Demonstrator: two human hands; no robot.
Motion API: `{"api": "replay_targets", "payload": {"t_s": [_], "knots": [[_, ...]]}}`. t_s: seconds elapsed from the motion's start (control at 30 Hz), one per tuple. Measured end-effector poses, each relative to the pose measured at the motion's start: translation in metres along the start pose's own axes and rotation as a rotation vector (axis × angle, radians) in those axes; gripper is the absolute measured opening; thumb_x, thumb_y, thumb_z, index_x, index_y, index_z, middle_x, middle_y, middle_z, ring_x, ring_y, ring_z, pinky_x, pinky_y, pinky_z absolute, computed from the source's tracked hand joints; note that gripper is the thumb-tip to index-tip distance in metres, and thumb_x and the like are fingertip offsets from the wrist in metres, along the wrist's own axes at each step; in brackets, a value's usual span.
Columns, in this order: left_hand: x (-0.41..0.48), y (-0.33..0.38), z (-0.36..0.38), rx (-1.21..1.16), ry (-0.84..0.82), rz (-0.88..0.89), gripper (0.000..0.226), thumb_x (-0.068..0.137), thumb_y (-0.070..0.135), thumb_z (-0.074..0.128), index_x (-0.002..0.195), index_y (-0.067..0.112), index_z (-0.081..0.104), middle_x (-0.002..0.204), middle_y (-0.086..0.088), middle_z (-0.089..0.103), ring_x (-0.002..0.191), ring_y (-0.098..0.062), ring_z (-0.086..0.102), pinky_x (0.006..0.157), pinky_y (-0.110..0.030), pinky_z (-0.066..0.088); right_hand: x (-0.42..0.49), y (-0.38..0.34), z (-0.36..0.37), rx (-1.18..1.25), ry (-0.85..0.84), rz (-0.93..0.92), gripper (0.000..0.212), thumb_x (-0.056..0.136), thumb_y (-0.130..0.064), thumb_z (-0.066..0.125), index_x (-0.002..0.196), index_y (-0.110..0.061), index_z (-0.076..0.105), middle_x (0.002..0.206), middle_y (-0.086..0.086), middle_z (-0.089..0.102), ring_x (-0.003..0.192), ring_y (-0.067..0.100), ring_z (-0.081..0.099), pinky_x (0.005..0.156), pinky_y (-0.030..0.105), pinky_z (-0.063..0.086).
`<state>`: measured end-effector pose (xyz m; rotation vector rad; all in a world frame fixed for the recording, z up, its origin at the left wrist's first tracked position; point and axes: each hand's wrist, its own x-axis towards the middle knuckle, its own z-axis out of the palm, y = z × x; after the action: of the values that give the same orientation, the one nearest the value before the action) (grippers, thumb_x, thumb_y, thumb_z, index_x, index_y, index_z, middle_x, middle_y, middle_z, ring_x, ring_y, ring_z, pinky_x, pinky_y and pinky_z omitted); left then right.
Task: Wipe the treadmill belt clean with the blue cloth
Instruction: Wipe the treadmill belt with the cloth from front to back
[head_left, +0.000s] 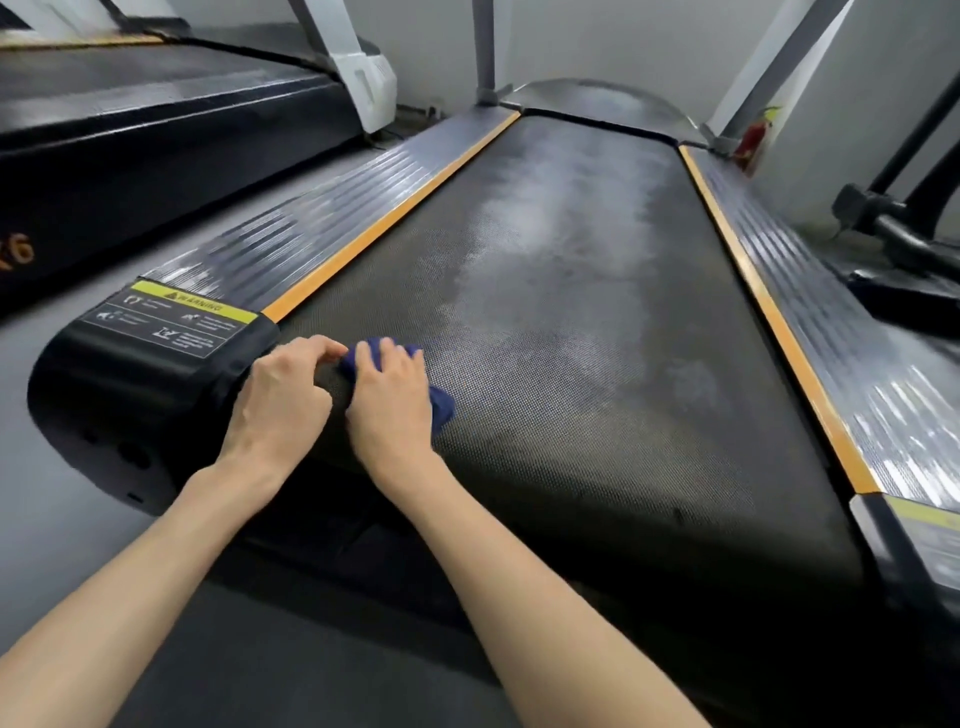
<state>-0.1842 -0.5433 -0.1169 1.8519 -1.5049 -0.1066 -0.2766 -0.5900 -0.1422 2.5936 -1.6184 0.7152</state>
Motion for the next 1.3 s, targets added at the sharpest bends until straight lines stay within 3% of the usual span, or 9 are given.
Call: {"api": "replay_targets", "payload": {"t_s": [0.13,0.23,0.4,0.53,0.63,0.73,0.83,1.1,1.3], "knots": [[-0.005,-0.002,0.002,0.027,-0.098,-0.047,0.053,0.07,-0.012,0.042,0.106,0.017,0.067,0.113,-0.011,0.063,0.107,-0.029,0.055,0.096,-0.04,0.045,-0.034,0.044,-0.034,0.003,0.026,0.021,0.052,0.083,-0.01,0.037,0.133,-0.012,0.045,0.137,0.013,0.045,0.123,0.032,0.041,0.112,0.035,0.022],[-0.009,-0.002,0.003,0.048,-0.125,-0.057,0.053,0.07,-0.012,0.042,0.108,0.015,0.068,0.116,-0.011,0.062,0.112,-0.03,0.051,0.099,-0.042,0.042,-0.078,0.117,-0.065,-0.059,0.085,0.272,0.066,0.069,-0.014,0.031,0.133,-0.016,0.049,0.138,0.01,0.047,0.124,0.036,0.042,0.112,0.035,0.022],[-0.008,-0.001,0.006,0.155,-0.172,-0.034,0.047,0.073,-0.006,0.045,0.11,0.017,0.065,0.113,-0.01,0.061,0.103,-0.032,0.053,0.089,-0.041,0.043,-0.099,0.173,-0.097,-0.142,0.03,0.612,0.056,0.079,-0.005,0.033,0.135,-0.006,0.043,0.14,0.019,0.039,0.125,0.039,0.037,0.109,0.043,0.02],[-0.011,0.013,0.006,0.233,-0.166,-0.03,0.038,0.075,-0.005,0.046,0.105,0.012,0.061,0.104,-0.011,0.056,0.1,-0.031,0.05,0.078,-0.041,0.044,-0.058,0.109,-0.06,-0.084,0.042,0.359,0.043,0.068,-0.012,0.032,0.104,-0.009,0.057,0.108,0.014,0.054,0.099,0.033,0.049,0.089,0.037,0.026],[-0.013,0.023,0.01,0.306,-0.146,-0.023,0.032,0.079,-0.004,0.045,0.105,0.007,0.058,0.106,-0.012,0.054,0.1,-0.03,0.046,0.071,-0.039,0.039,-0.024,0.046,-0.031,0.0,-0.015,0.144,0.04,0.08,-0.01,0.046,0.12,-0.007,0.048,0.123,0.014,0.047,0.113,0.032,0.04,0.103,0.036,0.022],[-0.012,0.029,0.013,0.313,-0.128,-0.024,0.032,0.079,-0.002,0.048,0.107,0.008,0.061,0.111,-0.014,0.056,0.101,-0.031,0.047,0.078,-0.04,0.04,-0.013,0.031,-0.028,0.015,-0.103,0.059,0.049,0.087,-0.008,0.044,0.136,-0.009,0.037,0.141,0.016,0.035,0.129,0.03,0.031,0.11,0.036,0.015],[-0.011,0.036,0.016,0.234,-0.135,0.036,0.036,0.076,-0.003,0.048,0.104,0.012,0.065,0.115,-0.01,0.058,0.104,-0.031,0.048,0.088,-0.041,0.041,-0.04,0.075,-0.053,-0.019,-0.112,0.132,0.059,0.086,-0.007,0.044,0.143,-0.016,0.029,0.151,0.011,0.023,0.137,0.027,0.022,0.114,0.036,0.007],[-0.007,0.029,0.008,0.015,-0.224,0.02,0.053,0.07,-0.01,0.044,0.108,0.018,0.068,0.117,-0.003,0.064,0.111,-0.026,0.055,0.097,-0.041,0.044,-0.111,0.232,-0.14,-0.072,-0.052,0.766,0.069,0.081,0.003,0.05,0.144,-0.013,0.029,0.153,0.009,0.023,0.137,0.034,0.025,0.111,0.039,0.02],[-0.013,0.064,0.035,-0.068,-0.318,0.223,0.058,0.065,-0.007,0.039,0.109,0.017,0.069,0.115,0.001,0.065,0.114,-0.022,0.054,0.101,-0.04,0.042,-0.073,0.14,-0.078,-0.07,0.002,0.327,0.052,0.078,-0.004,0.047,0.129,-0.012,0.046,0.138,0.01,0.043,0.117,0.032,0.044,0.101,0.032,0.029]]}}
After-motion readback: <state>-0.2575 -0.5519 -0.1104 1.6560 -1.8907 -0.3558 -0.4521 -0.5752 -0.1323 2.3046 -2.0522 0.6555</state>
